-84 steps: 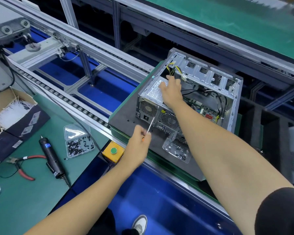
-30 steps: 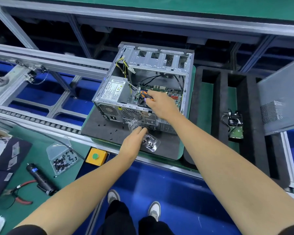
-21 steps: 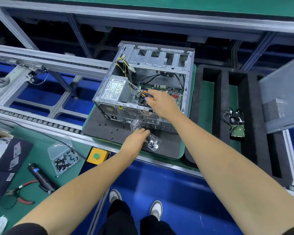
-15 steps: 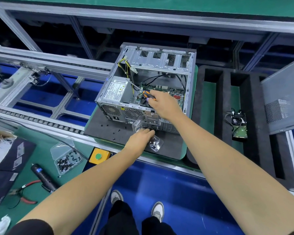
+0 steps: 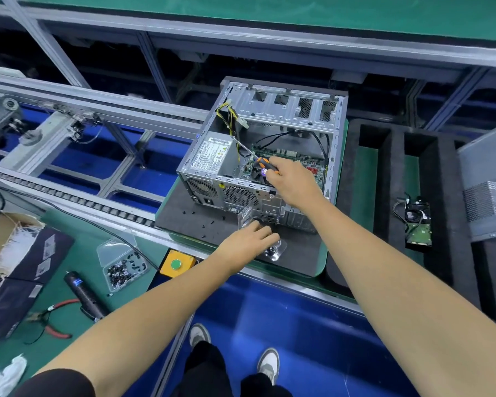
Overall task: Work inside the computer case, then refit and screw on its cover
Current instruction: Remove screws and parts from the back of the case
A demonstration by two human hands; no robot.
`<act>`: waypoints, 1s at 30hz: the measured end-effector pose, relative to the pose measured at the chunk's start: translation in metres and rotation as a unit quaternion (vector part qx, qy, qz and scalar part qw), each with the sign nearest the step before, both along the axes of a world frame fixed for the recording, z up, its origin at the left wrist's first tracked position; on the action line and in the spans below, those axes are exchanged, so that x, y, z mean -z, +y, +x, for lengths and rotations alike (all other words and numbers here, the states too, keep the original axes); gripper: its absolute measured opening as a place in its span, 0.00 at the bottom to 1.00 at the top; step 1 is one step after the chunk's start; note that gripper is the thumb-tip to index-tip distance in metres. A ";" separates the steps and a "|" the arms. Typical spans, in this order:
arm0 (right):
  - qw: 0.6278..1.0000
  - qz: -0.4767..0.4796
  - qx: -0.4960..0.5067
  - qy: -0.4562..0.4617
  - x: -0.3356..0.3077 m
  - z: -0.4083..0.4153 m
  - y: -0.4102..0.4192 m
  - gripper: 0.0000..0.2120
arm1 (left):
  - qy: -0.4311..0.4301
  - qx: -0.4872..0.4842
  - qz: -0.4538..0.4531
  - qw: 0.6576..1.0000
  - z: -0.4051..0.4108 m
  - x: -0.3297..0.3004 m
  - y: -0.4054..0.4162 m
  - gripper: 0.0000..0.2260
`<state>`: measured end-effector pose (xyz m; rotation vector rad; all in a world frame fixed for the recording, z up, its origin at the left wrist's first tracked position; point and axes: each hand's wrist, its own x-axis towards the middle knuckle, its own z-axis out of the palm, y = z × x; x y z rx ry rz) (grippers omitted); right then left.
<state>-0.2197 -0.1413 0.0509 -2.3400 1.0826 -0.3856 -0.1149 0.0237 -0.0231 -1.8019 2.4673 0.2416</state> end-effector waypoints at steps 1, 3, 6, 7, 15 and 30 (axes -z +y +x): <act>1.000 -0.001 0.002 -0.001 0.000 0.000 0.000 0.14 | -0.003 0.015 -0.016 1.000 0.001 -0.002 0.002 0.38; 1.000 -0.003 0.006 0.000 -0.001 -0.001 -0.001 0.14 | 0.001 0.031 -0.052 0.998 0.003 -0.007 0.008 0.35; 1.000 0.002 0.006 0.003 -0.003 -0.002 0.001 0.13 | 0.034 0.053 -0.092 0.994 0.012 -0.015 0.021 0.32; 1.000 0.004 0.005 0.002 -0.003 -0.002 0.001 0.12 | 0.047 0.058 -0.099 0.992 0.019 -0.017 0.026 0.31; 1.000 0.016 0.011 -0.007 -0.004 0.000 0.003 0.13 | 0.086 -0.198 -0.085 0.973 0.120 0.000 0.066 0.31; 0.997 0.029 0.061 0.023 -0.001 0.006 0.000 0.14 | 0.177 -0.236 -0.095 0.951 0.182 0.050 0.054 0.13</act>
